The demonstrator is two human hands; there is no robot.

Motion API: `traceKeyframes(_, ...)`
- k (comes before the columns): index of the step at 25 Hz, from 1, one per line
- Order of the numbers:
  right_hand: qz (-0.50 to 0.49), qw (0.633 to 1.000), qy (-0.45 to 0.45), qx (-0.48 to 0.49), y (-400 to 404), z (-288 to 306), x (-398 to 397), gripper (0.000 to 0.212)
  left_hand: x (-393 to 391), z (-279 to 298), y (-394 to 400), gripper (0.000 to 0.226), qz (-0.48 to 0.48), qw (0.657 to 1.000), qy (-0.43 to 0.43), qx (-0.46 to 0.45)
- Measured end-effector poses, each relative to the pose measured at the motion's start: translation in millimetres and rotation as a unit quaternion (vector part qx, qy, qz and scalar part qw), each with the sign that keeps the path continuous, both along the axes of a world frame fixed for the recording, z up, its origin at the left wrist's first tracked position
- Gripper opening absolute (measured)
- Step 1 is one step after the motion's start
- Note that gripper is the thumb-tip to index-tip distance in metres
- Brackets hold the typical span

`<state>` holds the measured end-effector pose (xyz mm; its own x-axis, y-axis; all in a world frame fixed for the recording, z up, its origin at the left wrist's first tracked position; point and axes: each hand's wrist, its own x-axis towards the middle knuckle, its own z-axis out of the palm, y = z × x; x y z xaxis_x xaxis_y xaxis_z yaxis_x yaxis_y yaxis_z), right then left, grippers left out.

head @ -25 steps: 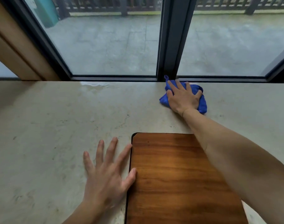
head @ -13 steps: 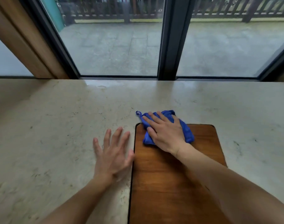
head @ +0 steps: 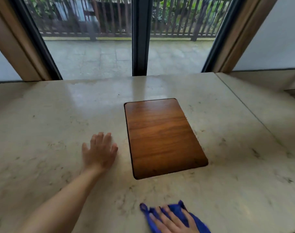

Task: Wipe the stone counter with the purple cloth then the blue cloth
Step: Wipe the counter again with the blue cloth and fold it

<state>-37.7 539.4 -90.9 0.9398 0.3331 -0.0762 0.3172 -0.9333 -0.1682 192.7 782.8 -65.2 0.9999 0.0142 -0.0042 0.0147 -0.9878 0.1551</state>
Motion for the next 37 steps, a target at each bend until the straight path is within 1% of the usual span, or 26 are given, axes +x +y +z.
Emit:
traceKeyframes(2,0.007,0.996,-0.044,-0.076,11,-14,-30,0.061,-12,0,14,0.061,-0.01,1.0,0.009,0.017)
traceKeyframes(3,0.002,0.995,-0.034,-0.091,15,-15,-35,0.071,-14,0,18,0.061,-0.013,1.0,0.008,0.024)
traceKeyframes(4,-0.006,0.996,0.009,-0.085,21,-10,-34,0.077,-13,-1,21,0.063,-0.018,1.0,0.006,0.025)
traceKeyframes(5,-0.009,0.997,0.042,-0.059,27,-3,-31,0.073,-8,-1,24,0.066,-0.021,1.0,0.004,0.018)
traceKeyframes(6,-0.004,0.998,0.058,-0.03,39,4,-24,0.06,-1,0,26,0.068,-0.026,1.0,0.002,0.012)
traceKeyframes(7,0.006,0.998,0.063,-0.02,52,10,-14,0.049,6,-1,30,0.07,-0.036,0.999,-0.002,0.011)
traceKeyframes(8,-0.011,0.998,0.061,-0.002,67,14,3,0.046,16,-2,35,0.07,-0.046,0.999,-0.007,0.016)
traceKeyframes(11,-0.089,0.994,0.052,0.043,94,22,89,0.049,57,0,61,0.06,-0.035,0.999,-0.009,0.011)
traceKeyframes(13,-0.136,0.989,0.025,0.043,95,26,155,0.052,87,3,81,0.056,-0.027,1.0,0.003,0.011)
traceKeyframes(15,-0.143,0.99,-0.005,0.015,87,18,218,0.053,112,2,96,0.057,-0.019,0.999,0.025,0.011)
traceKeyframes(17,-0.154,0.988,-0.016,-0.008,81,14,278,0.055,126,0,105,0.059,-0.002,0.999,0.049,0.006)
traceKeyframes(20,-0.152,0.988,0.008,-0.022,80,18,370,0.055,130,-4,107,0.07,0.001,0.997,0.077,0.024)
traceKeyframes(22,-0.167,0.986,0.015,-0.016,80,22,435,0.053,127,-2,106,0.074,0.007,0.996,0.086,0.029)
traceKeyframes(24,-0.184,0.983,0.018,0.006,81,27,508,0.053,129,-2,105,0.073,0.015,0.995,0.089,0.031)
traceKeyframes(26,-0.181,0.983,0.03,0.027,88,30,573,0.053,130,-3,106,0.071,0.013,0.995,0.089,0.037)
traceKeyframes(28,-0.166,0.986,0.029,0.014,101,29,616,0.054,130,-4,107,0.07,0.013,0.995,0.092,0.039)
traceKeyframes(30,-0.129,0.991,0.031,0.002,121,31,636,0.054,132,-5,107,0.07,0.01,0.996,0.085,0.037)
traceKeyframes(32,-0.064,0.997,0.04,-0.011,141,35,627,0.054,133,-5,107,0.072,0.006,0.996,0.077,0.033)
traceKeyframes(34,0.001,0.999,0.046,-0.013,155,35,597,0.053,133,-5,108,0.073,0.012,0.997,0.077,0.029)
traceKeyframes(37,0.039,0.998,0.056,0.006,158,37,525,0.052,134,-5,109,0.069,0.017,0.998,0.055,0.002)
